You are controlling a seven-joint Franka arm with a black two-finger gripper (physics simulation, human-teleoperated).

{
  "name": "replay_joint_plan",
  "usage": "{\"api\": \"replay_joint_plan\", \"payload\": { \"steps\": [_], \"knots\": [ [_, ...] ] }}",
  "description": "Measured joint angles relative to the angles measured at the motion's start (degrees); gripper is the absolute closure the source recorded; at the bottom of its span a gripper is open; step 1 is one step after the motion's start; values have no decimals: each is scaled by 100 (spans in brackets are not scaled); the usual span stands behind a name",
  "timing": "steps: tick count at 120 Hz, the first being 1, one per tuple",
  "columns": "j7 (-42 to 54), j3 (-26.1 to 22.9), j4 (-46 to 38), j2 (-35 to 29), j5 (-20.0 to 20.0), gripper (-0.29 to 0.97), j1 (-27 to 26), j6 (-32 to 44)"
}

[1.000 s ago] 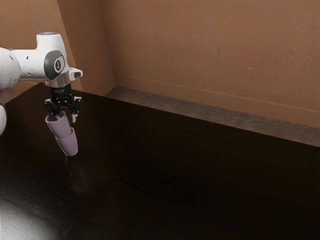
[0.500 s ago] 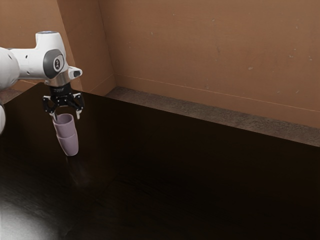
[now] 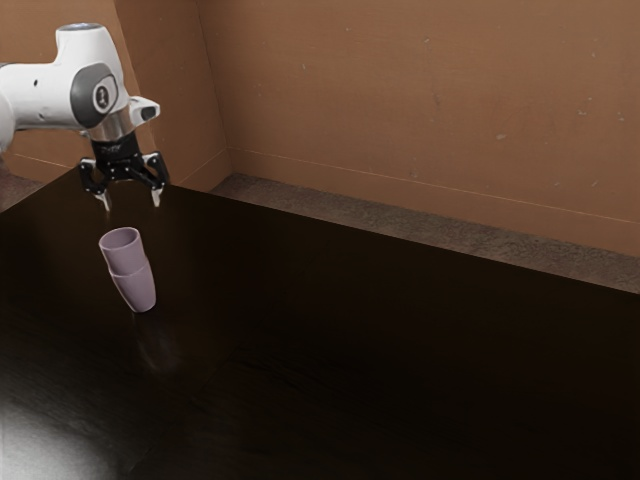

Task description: Place the left cup onto the right cup

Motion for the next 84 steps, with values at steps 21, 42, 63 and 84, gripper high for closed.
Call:
{"api": "replay_joint_plan", "payload": {
  "steps": [21, 42, 63, 84],
  "knots": [
    [187, 24, 169, -315, 178, 1, -268, -279],
    [702, -1, 315, -644, 319, 1, -652, -603],
    [1267, -241, 641, -799, 356, 1, -1019, -1178],
    [1704, -738, 984, -883, 365, 1, -1223, -1572]
  ]
}}
